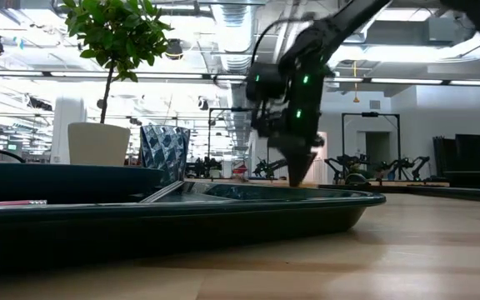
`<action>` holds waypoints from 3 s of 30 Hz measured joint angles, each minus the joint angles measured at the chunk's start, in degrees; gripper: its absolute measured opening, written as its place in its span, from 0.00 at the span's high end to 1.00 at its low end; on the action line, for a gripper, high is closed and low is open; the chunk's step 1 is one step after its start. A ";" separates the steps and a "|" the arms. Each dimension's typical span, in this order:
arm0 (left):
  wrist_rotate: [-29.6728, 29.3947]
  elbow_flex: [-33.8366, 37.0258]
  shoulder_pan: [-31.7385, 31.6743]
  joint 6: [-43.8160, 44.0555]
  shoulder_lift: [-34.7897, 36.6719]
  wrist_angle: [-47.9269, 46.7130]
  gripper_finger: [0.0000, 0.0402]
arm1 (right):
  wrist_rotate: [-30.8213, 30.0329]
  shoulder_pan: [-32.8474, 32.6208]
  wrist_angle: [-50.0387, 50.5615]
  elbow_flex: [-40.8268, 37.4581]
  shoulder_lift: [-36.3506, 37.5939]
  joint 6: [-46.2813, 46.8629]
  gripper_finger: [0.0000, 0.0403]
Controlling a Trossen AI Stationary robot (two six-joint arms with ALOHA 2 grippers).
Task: Pick and place plate/cup/fork/spoon on tray
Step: Put the yellow spoon on the black tray on the right of the pink fork
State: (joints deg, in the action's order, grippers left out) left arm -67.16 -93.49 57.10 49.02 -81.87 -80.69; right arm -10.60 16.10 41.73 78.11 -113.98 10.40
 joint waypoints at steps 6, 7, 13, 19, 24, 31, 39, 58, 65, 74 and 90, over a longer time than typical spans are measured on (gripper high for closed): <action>-5.49 0.00 -2.14 11.83 0.02 -6.02 0.78 | -6.28 -5.35 7.97 0.22 7.88 9.05 0.98; -4.61 0.00 -3.14 14.02 0.16 -8.12 0.78 | -8.21 -7.00 9.17 0.15 9.23 10.30 0.98; 6.49 0.00 -12.01 11.57 4.41 -6.36 0.78 | -18.94 -19.85 13.99 0.28 15.77 21.68 0.98; 15.21 0.00 -20.78 1.36 8.64 5.73 0.78 | -29.04 -33.87 15.64 0.26 15.57 30.99 0.98; 38.27 -0.04 -29.18 -11.34 8.15 21.46 0.78 | -32.35 -41.52 16.21 0.28 12.25 39.00 0.97; 62.28 11.18 -40.84 -9.79 4.78 34.81 0.78 | -33.54 -48.35 20.00 0.38 10.79 53.59 0.97; 83.01 45.17 -47.07 16.73 3.54 106.13 0.78 | -32.79 -55.25 23.96 0.36 10.77 61.06 0.97; 61.66 62.90 -48.97 35.68 2.01 137.79 0.78 | -40.81 -47.68 47.79 25.21 -7.44 32.70 0.99; 61.97 62.84 -48.72 35.93 2.06 135.46 0.78 | -40.46 -46.99 48.23 27.64 -10.94 32.76 0.99; 61.69 62.86 -49.26 39.81 2.05 116.18 0.78 | -35.58 -48.47 48.26 24.81 -8.36 34.98 0.99; 62.37 62.84 -49.81 43.10 2.06 112.04 0.78 | -35.79 -46.86 48.24 24.81 -8.16 31.48 0.99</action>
State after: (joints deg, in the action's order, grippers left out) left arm -4.79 -30.65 7.29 92.13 -79.80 31.35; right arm -46.39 -30.76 89.97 102.91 -122.15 41.88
